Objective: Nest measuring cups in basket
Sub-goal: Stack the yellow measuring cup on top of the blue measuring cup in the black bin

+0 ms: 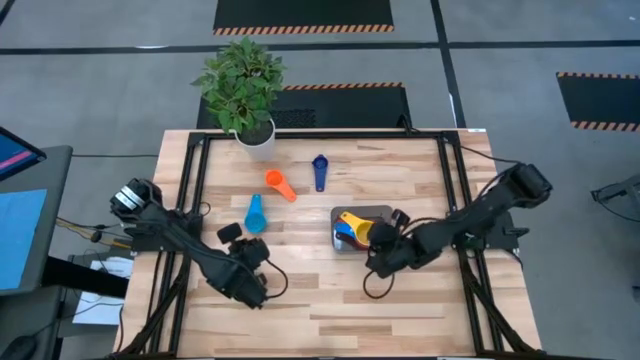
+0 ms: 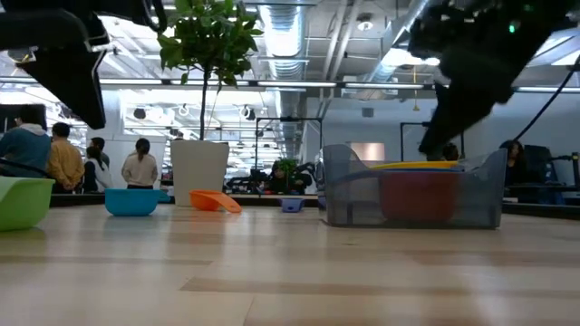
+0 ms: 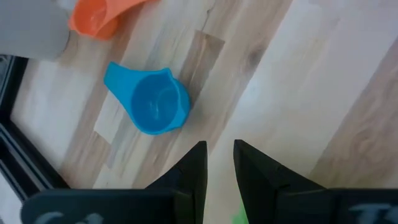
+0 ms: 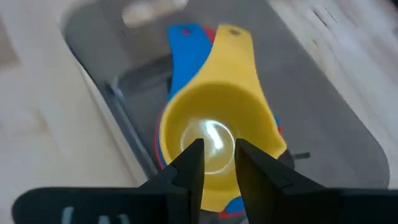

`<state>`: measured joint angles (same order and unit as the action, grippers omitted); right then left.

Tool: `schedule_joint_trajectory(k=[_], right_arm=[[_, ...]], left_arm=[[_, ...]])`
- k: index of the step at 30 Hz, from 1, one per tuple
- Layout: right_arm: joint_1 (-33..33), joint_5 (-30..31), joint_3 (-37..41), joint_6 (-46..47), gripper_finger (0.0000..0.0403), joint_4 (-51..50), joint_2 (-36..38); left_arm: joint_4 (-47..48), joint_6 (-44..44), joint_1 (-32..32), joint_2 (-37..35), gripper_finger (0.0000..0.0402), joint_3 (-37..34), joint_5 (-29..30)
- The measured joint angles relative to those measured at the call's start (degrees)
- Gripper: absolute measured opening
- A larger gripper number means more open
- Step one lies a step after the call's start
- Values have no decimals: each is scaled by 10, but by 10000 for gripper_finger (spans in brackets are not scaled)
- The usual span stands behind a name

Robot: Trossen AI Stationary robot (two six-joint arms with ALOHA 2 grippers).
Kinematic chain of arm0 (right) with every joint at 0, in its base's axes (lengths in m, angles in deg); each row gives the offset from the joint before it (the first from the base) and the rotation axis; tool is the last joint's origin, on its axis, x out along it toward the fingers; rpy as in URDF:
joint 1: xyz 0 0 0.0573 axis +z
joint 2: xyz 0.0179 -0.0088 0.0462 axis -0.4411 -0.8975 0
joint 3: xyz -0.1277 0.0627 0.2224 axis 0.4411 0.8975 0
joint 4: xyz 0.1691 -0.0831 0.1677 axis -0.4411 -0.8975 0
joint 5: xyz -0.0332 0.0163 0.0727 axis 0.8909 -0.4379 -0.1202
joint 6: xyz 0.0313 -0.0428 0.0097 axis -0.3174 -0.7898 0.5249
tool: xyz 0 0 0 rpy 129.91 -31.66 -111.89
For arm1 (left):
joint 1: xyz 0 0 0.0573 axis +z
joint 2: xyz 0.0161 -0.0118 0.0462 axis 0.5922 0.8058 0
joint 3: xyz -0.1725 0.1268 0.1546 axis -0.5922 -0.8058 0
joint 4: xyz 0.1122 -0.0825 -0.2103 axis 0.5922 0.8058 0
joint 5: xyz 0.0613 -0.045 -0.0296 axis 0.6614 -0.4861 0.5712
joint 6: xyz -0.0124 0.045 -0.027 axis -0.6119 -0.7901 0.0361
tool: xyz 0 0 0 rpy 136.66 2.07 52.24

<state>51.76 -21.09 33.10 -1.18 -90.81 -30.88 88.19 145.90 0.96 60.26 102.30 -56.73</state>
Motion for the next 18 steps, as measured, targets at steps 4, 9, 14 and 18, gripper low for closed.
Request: schedule_joint_trajectory(k=[4, 9, 14, 18], right_arm=[[0, 1, 0, 3, 100, 18, -31], [0, 2, 0, 16, 83, 16, -49], [2, 10, 0, 14, 74, 14, -46], [-2, 29, -5, -12, 74, 11, -17]], left_arm=[[-14, -24, 10, 0, 70, 0, 1], [-17, -26, 18, 0, 70, 0, 1], [-24, -24, 18, 0, 70, 0, 4], [-33, -22, 18, 0, 70, 0, -25]])
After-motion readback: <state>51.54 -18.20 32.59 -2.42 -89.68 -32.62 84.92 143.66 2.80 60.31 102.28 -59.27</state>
